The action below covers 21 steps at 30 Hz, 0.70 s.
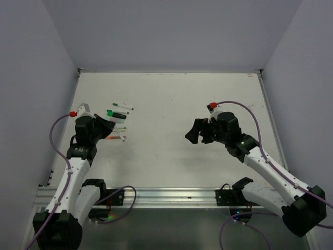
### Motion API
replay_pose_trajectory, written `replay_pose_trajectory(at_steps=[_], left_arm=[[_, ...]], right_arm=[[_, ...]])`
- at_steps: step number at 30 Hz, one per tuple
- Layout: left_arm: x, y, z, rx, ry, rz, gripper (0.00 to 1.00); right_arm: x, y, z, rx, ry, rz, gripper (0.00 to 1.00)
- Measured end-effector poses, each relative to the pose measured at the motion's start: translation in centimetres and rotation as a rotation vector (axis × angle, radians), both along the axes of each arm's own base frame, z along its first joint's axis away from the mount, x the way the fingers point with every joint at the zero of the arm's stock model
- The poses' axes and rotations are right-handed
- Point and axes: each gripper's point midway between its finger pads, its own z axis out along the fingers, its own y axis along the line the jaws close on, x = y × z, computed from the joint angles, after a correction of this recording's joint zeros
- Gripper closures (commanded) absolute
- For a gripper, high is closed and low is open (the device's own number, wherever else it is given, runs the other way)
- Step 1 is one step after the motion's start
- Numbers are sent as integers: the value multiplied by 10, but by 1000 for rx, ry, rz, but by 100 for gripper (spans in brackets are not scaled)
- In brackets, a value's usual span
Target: Open the pen caps
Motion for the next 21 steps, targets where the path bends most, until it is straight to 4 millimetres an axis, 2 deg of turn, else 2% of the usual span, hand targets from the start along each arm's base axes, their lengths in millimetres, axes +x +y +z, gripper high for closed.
replay_pose_trajectory(at_steps=[5, 10, 13, 18, 21], left_arm=[[11, -51, 27, -55, -170, -206, 100], [16, -106, 62, -102, -338, -386, 100], [16, -131, 67, -131, -369, -455, 100], [12, -159, 72, -168, -398, -526, 100], [9, -170, 81, -191, -433, -551, 100]], right_arm=[[3, 38, -1, 60, -8, 87, 14], [6, 78, -2, 106, -27, 159, 16], [11, 104, 6, 139, -39, 198, 18], [17, 139, 30, 199, -92, 249, 22], [19, 152, 39, 225, -119, 268, 24]])
